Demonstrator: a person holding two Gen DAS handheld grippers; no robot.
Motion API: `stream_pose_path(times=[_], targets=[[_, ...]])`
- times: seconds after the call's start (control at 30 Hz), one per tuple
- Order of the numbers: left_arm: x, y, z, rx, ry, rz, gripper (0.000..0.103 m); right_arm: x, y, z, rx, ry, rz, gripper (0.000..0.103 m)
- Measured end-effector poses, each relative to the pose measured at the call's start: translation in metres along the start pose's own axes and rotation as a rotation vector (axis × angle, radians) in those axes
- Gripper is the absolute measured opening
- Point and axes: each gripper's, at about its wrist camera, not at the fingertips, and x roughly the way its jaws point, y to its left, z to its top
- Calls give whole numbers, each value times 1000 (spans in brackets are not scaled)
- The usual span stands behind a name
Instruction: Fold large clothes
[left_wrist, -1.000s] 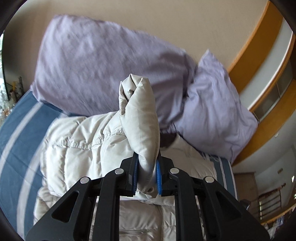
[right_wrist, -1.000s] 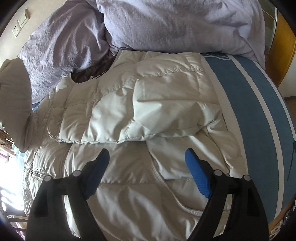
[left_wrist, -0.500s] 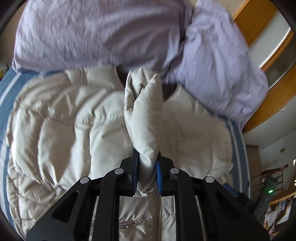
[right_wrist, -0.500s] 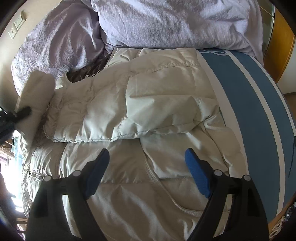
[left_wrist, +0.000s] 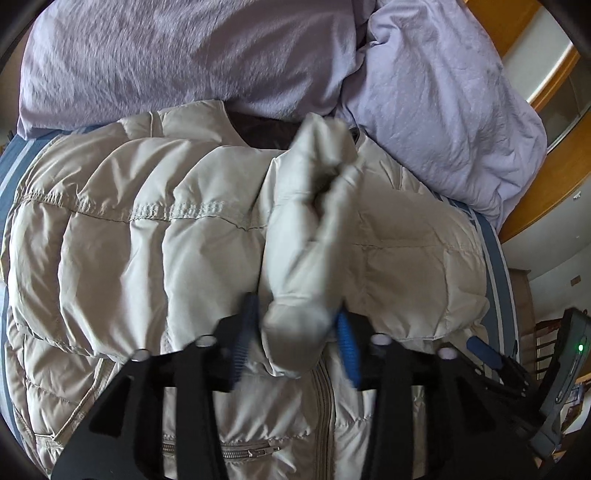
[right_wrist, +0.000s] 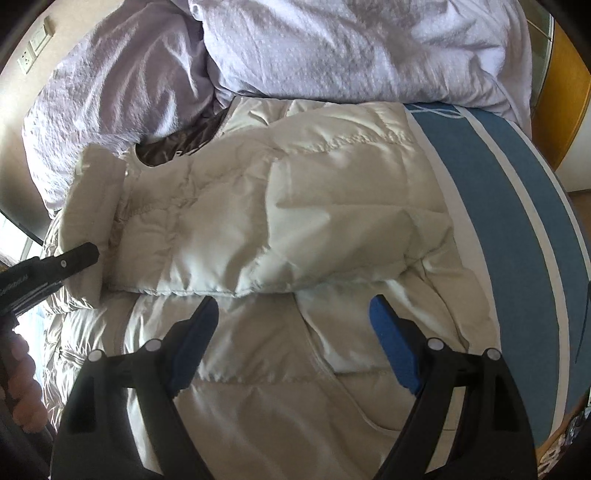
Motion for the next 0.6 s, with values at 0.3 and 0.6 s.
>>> stream_pose_path(times=[0.3,0.6], targets=[[-19,11,-5,46,-44,37,69,-11,38,17,-57,-53,46,83],[-48,58,-14,0,-93,52,77,-22,85,28,-105,-99,127,76]])
